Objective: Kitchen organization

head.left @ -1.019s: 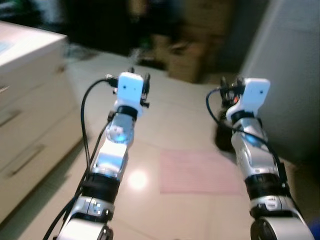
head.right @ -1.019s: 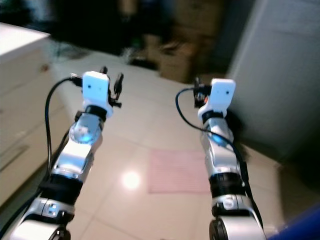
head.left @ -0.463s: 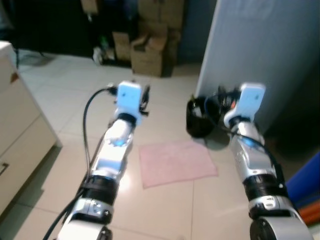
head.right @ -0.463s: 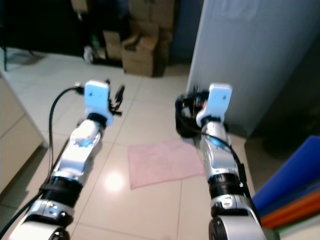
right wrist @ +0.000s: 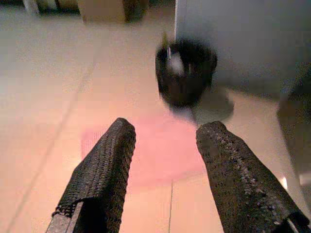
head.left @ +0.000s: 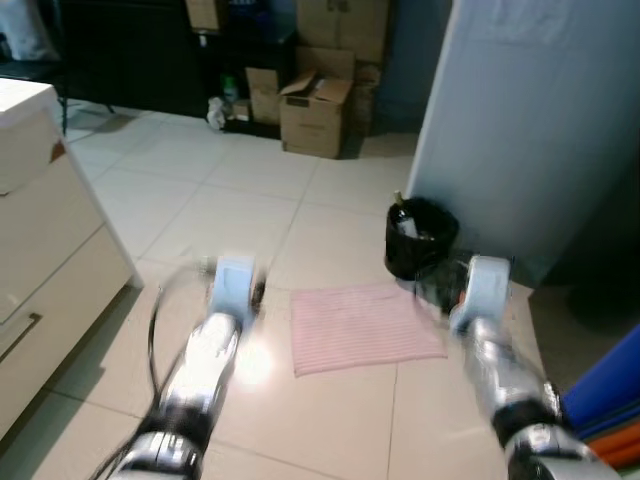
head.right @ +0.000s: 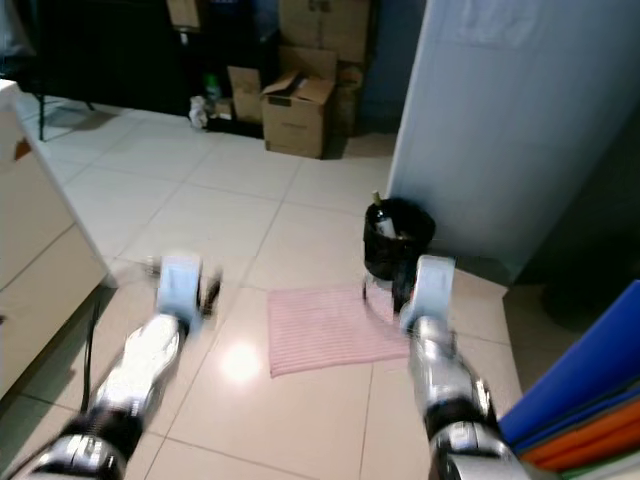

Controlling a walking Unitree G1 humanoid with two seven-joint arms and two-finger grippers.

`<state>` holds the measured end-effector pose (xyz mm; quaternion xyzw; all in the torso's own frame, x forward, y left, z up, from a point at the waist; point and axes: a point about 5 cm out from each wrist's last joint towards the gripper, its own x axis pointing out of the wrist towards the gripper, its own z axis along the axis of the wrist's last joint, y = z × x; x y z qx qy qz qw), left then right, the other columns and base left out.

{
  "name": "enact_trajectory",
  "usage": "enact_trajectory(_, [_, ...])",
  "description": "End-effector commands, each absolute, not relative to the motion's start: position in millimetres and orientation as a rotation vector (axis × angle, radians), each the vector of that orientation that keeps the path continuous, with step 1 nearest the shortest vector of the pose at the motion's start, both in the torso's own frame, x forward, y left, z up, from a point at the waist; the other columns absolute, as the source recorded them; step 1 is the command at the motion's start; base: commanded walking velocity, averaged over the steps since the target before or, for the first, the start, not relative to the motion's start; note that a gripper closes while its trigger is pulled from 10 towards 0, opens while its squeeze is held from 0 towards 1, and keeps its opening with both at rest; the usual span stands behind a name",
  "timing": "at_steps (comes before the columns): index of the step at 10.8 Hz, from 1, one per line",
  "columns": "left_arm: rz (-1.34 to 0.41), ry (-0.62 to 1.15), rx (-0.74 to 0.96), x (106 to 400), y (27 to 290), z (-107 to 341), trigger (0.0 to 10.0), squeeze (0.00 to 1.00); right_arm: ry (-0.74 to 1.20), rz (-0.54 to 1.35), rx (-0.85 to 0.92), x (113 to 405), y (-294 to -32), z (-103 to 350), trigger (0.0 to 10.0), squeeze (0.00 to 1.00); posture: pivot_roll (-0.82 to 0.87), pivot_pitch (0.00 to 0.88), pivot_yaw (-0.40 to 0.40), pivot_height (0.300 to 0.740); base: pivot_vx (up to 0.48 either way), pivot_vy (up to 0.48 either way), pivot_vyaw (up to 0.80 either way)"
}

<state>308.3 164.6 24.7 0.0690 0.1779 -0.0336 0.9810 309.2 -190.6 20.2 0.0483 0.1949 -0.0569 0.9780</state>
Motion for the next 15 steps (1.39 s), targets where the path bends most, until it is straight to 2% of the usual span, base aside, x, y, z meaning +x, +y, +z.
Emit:
enact_trajectory(1, [-0.065, 0.458, 0.145, 293, 172, 4, 10.0, 0.00, 0.477, -0.125, 0.107, 295, -195, 2, 10.0, 0.00, 0.12, 0.044, -0.009, 0.740, 0.000, 0.000, 0.00])
enact_trajectory(3, [0.035, 0.765, 0.132, 224, 200, -56, 10.0, 0.00, 0.722, -0.160, 0.141, 234, -201, -51, 10.0, 0.00, 0.12, 0.043, -0.009, 0.740, 0.000, 0.000, 0.00])
enact_trajectory(4, [0.048, 0.814, 0.127, 210, 204, -64, 10.0, 0.00, 0.772, -0.173, 0.146, 221, -203, -59, 10.0, 0.00, 0.12, 0.043, -0.011, 0.740, 0.000, 0.000, 0.00])
enact_trajectory(6, [0.055, 1.012, 0.127, 156, 214, -91, 10.0, 0.00, 0.946, -0.120, 0.117, 171, -200, -87, 10.0, 0.00, 0.12, 0.040, -0.009, 0.740, 0.000, 0.000, 0.00])
enact_trajectory(7, [0.056, 1.043, 0.126, 147, 215, -95, 10.0, 0.00, 0.970, -0.148, 0.134, 161, -203, -91, 10.0, 0.00, 0.12, 0.039, -0.008, 0.740, 0.000, 0.000, 0.00])
enact_trajectory(9, [0.035, 1.055, 0.134, 148, 215, -94, 10.0, 0.00, 1.013, -0.135, 0.138, 147, -200, -97, 10.0, 0.00, 0.13, 0.037, -0.007, 0.740, 0.000, 0.000, 0.00])
enact_trajectory(15, [0.047, 1.045, 0.145, 141, 219, -96, 10.0, 0.00, 1.004, -0.134, 0.133, 152, -204, -95, 10.0, 0.00, 0.12, 0.034, -0.006, 0.740, 0.000, 0.000, 0.00])
